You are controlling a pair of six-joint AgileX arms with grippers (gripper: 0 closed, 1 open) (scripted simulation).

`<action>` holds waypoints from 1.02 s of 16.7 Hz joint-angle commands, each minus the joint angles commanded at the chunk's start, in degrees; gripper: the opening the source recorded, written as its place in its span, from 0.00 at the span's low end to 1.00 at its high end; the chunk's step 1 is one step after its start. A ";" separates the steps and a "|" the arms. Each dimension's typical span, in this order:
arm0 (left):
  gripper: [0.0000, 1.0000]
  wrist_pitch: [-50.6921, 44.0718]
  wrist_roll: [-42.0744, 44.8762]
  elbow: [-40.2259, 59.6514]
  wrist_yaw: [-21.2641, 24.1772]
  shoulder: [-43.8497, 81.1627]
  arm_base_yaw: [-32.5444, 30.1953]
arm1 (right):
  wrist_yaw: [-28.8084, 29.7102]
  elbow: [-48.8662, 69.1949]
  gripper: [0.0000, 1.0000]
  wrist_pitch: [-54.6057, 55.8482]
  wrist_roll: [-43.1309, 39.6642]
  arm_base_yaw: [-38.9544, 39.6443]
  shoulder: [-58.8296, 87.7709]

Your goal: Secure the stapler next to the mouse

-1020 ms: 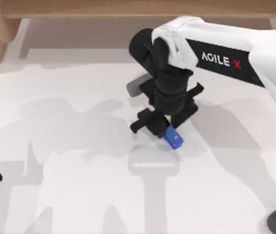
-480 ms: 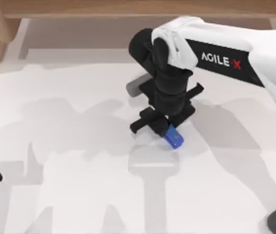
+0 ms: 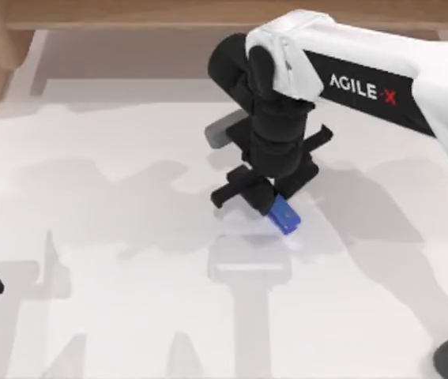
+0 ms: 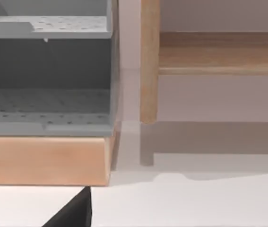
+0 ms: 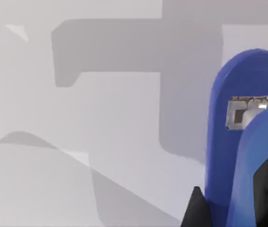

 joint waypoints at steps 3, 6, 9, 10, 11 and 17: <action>1.00 0.00 0.00 0.00 0.00 0.00 0.00 | -0.02 1.30 0.00 -1.55 0.00 -0.05 -0.57; 1.00 0.00 0.00 0.00 0.00 0.00 0.00 | -0.03 1.10 0.00 -1.37 0.10 -0.10 -0.44; 1.00 0.00 0.00 0.00 0.00 0.00 0.00 | 0.17 -2.29 0.00 -0.21 1.03 -2.18 -3.47; 1.00 0.00 0.00 0.00 0.00 0.00 0.00 | 0.25 -4.59 0.00 0.51 1.60 -3.44 -5.13; 1.00 0.00 0.00 0.00 0.00 0.00 0.00 | 0.33 -7.26 0.00 1.33 2.25 -4.89 -6.99; 1.00 0.00 0.00 0.00 0.00 0.00 0.00 | 0.88 -27.45 0.00 7.24 7.31 -15.98 -20.23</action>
